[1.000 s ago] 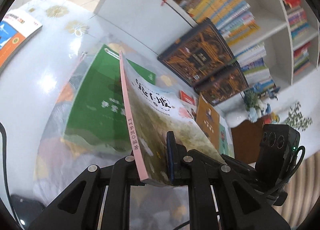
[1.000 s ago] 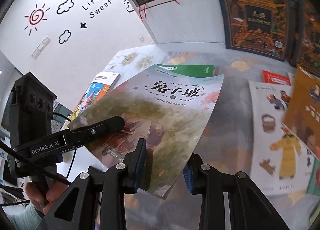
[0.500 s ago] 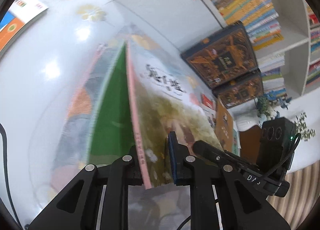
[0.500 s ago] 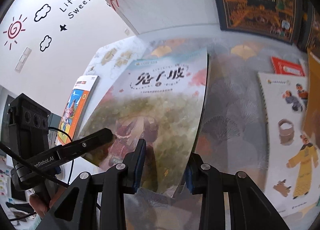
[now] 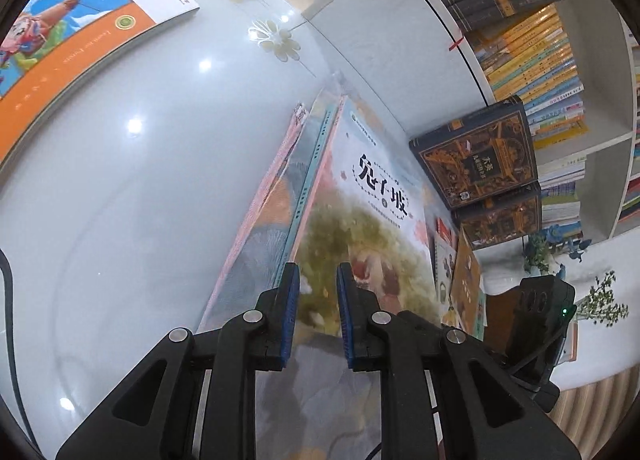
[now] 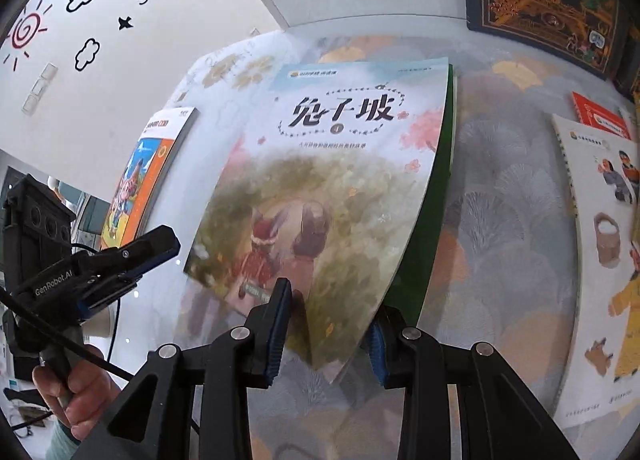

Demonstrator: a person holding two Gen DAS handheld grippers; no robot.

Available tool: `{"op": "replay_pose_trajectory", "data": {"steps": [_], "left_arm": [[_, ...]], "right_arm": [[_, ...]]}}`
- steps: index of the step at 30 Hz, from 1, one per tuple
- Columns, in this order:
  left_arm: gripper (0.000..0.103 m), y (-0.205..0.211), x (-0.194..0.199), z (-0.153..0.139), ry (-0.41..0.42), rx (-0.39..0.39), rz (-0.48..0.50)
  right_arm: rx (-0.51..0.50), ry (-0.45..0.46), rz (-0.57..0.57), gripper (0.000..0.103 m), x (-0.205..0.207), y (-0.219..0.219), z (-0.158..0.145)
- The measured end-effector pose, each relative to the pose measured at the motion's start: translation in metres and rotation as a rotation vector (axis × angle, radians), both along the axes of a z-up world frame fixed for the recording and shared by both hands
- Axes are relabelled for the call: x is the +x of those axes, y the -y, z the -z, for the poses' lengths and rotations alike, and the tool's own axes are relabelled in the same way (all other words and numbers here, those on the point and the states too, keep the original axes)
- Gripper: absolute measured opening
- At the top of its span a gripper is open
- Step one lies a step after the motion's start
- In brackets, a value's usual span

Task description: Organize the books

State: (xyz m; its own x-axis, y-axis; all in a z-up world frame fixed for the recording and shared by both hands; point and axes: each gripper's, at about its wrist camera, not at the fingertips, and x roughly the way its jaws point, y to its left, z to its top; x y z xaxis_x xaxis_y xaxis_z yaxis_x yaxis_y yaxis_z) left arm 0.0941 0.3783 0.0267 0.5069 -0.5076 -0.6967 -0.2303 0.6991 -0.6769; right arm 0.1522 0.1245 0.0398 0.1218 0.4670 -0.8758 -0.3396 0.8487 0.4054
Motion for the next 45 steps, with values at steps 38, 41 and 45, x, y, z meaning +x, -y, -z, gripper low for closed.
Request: {"op": "replay_pose_trajectory", "data": {"steps": [38,41,45], "left_arm": [[0.031,0.360,0.143,0.009,-0.011,0.184,0.599],[0.037,0.360,0.143,0.009,-0.025,0.144,0.618],[0.037,0.353,0.127,0.007,-0.020,0.158,0.656]], "right_arm": [[-0.161,0.111,0.742,0.039,0.021,0.346,-0.009],[-0.184,0.106,0.701,0.040,0.030,0.334,-0.008],[-0.154,0.080,0.665,0.040,0.018,0.334,-0.010]]}}
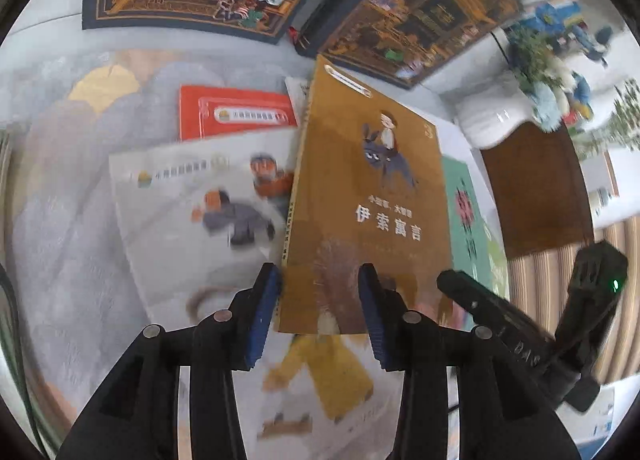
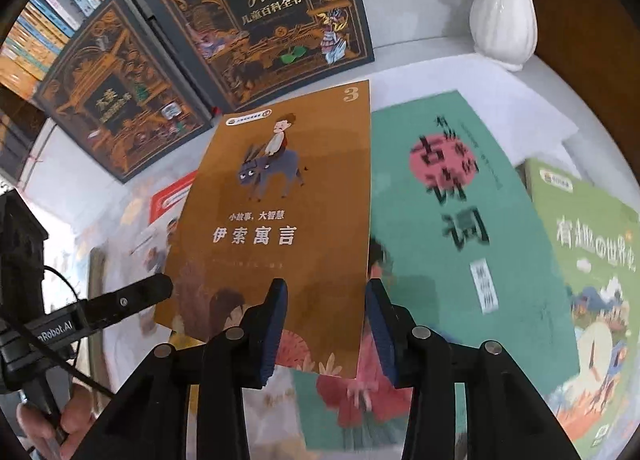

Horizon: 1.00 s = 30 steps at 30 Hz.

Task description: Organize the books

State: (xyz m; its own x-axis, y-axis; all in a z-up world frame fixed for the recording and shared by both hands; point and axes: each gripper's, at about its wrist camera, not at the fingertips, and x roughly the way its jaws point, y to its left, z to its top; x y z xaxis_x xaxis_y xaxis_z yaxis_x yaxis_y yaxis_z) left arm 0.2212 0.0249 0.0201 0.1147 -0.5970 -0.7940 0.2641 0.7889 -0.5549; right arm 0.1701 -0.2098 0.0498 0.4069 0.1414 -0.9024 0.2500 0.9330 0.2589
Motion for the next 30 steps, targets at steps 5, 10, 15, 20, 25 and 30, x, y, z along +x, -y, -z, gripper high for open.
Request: {"op": "replay_pose_trajectory", "data": {"steps": [5,10,15,20,25,30], "left_arm": [[0.037,-0.017,-0.056,0.001,-0.016,0.001,0.070],[0.037,-0.040,-0.138,0.004,-0.060,-0.016,0.140],[0.037,-0.055,-0.202,0.010,-0.112,-0.012,0.241],[0.037,-0.074,-0.241,0.019,-0.155,-0.019,0.233],[0.037,-0.092,-0.238,0.019,-0.118,-0.011,0.095],[0.037,-0.076,-0.234,0.018,-0.079,0.024,0.127]], "right_arm": [[0.018,-0.037,-0.052,0.040,-0.047,-0.006,-0.006],[0.019,-0.083,-0.093,0.040,-0.114,-0.016,-0.011],[0.069,-0.156,-0.107,0.040,-0.177,-0.018,-0.002],[0.064,-0.225,-0.166,0.040,-0.224,-0.032,0.012],[0.041,-0.207,-0.098,0.040,-0.240,-0.030,0.012],[0.007,-0.155,-0.084,0.042,-0.243,-0.042,0.015]]}}
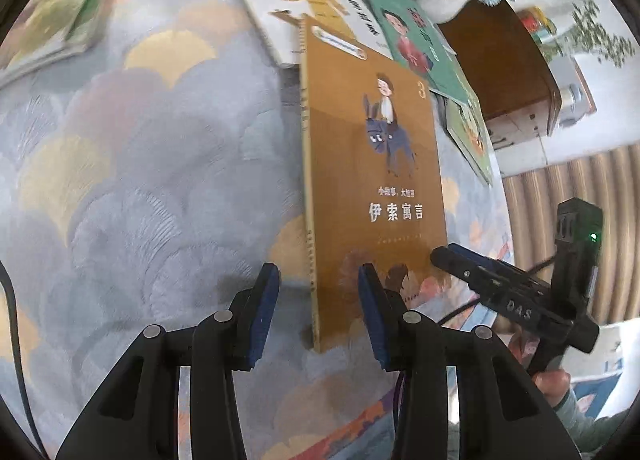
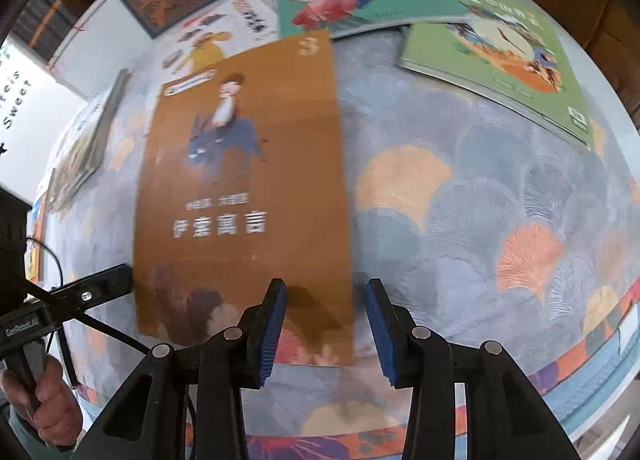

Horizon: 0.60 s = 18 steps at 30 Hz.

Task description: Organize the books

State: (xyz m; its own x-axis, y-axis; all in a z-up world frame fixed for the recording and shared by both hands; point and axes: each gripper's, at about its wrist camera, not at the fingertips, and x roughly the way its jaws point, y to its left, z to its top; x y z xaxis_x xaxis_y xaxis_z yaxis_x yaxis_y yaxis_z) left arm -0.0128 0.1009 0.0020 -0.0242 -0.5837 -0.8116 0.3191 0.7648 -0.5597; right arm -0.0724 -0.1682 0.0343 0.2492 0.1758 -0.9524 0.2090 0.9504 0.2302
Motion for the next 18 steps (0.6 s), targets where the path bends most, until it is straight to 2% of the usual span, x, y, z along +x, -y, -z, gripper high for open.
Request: {"op": "replay_pose_trajectory", "data": {"steps": [5,7,10,11,12,16,18], "left_arm": [[0.037,0.004,-0.004,-0.005,-0.018,-0.055,-0.017],[0.037,-0.001,-0.004,-0.015,-0.024,-0.142,-0.037],[0.037,-0.015,0.000,-0.031,-0.086,-0.359,-0.079],[0.037,-0.015,0.000,-0.032,-0.090,-0.376,-0.080],[0.035,-0.012,0.000,-0.034,-0.082,-0.373,-0.079],[0.022,0.004,-0.004,-0.020,-0.033,-0.202,-0.072],[0.012,0.012,-0.008,-0.010,-0.036,-0.162,-0.068]], "right_arm": [[-0.010,0.044,-0.002,0.043,-0.008,-0.007,0.002],[0.019,0.052,0.016,0.043,-0.009,-0.002,0.002],[0.102,0.063,0.059,0.043,-0.011,0.011,0.005],[0.131,0.066,0.073,0.043,-0.011,0.015,0.006],[0.159,0.067,0.089,0.043,-0.011,0.017,0.007],[0.226,0.078,0.136,0.043,-0.014,0.025,0.010],[0.240,0.085,0.149,0.043,-0.014,0.026,0.012]]}}
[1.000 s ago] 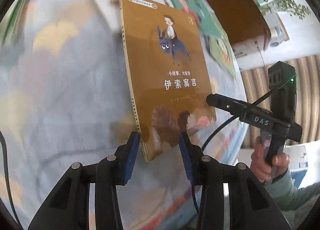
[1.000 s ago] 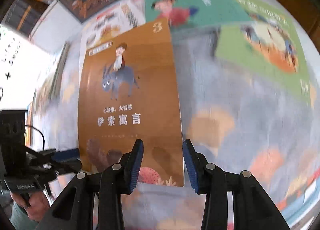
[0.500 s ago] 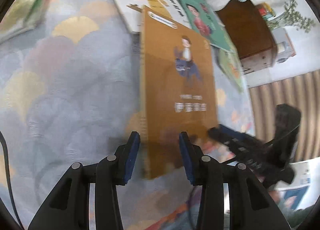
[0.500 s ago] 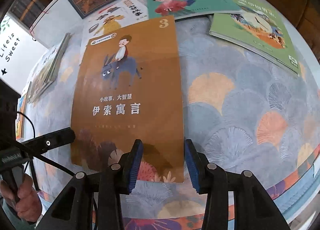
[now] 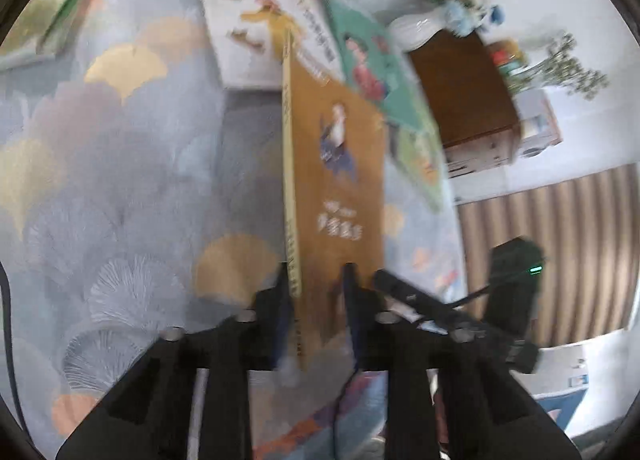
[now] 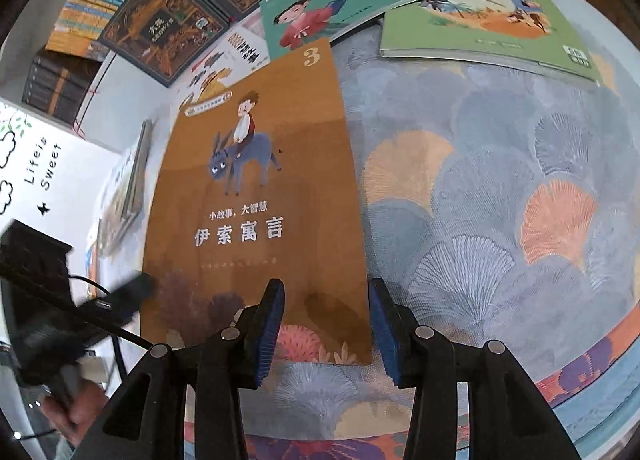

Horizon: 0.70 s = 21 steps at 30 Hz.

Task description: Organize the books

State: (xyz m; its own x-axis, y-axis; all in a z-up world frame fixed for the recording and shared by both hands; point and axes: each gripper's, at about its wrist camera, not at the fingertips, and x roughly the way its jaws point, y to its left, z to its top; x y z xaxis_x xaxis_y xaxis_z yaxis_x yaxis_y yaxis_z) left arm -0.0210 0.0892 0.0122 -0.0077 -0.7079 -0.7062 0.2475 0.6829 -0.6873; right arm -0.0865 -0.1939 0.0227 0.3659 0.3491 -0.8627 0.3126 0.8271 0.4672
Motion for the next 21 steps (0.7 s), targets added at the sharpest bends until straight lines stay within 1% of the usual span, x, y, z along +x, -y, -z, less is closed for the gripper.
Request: {"op": "replay_pose_trajectory", "data": {"steps": [1,3,5,6,7,10,11,14,15,19,21], "left_arm": [[0.011,0.006,-0.002,0.006,-0.008,0.019,0.004],[0.011,0.014,-0.004,0.011,-0.019,0.022,0.006],[0.011,0.020,-0.002,0.010,-0.044,-0.023,-0.004],[0.011,0.021,0.000,0.008,-0.062,-0.060,-0.011],[0.011,0.021,0.003,0.006,-0.088,-0.112,-0.022],[0.011,0.024,0.011,-0.001,-0.150,-0.222,-0.032],[0.011,0.024,0.012,-0.003,-0.160,-0.240,-0.029],[0.011,0.030,0.016,-0.003,-0.215,-0.292,-0.038],[0.011,0.030,0.017,0.000,-0.248,-0.317,-0.050],[0.012,0.022,0.019,0.013,-0.359,-0.406,-0.110],[0.012,0.018,0.018,0.017,-0.392,-0.432,-0.125]], "right_arm": [[0.001,0.002,0.004,0.043,-0.001,0.000,0.000],[-0.001,0.003,0.011,0.043,-0.004,0.000,0.000],[0.009,-0.009,0.005,0.043,-0.001,0.000,0.000],[0.029,-0.020,0.006,0.043,0.000,0.003,0.001],[0.065,-0.031,0.014,0.046,0.000,0.008,0.003],[0.233,-0.045,0.078,0.053,-0.009,0.029,0.011],[0.297,-0.044,0.104,0.053,-0.013,0.037,0.015],[0.412,-0.038,0.144,0.055,-0.018,0.048,0.026],[0.442,-0.033,0.155,0.057,-0.020,0.050,0.029],[0.594,-0.011,0.190,0.057,-0.025,0.053,0.042],[0.673,0.000,0.205,0.057,-0.024,0.052,0.051]]}}
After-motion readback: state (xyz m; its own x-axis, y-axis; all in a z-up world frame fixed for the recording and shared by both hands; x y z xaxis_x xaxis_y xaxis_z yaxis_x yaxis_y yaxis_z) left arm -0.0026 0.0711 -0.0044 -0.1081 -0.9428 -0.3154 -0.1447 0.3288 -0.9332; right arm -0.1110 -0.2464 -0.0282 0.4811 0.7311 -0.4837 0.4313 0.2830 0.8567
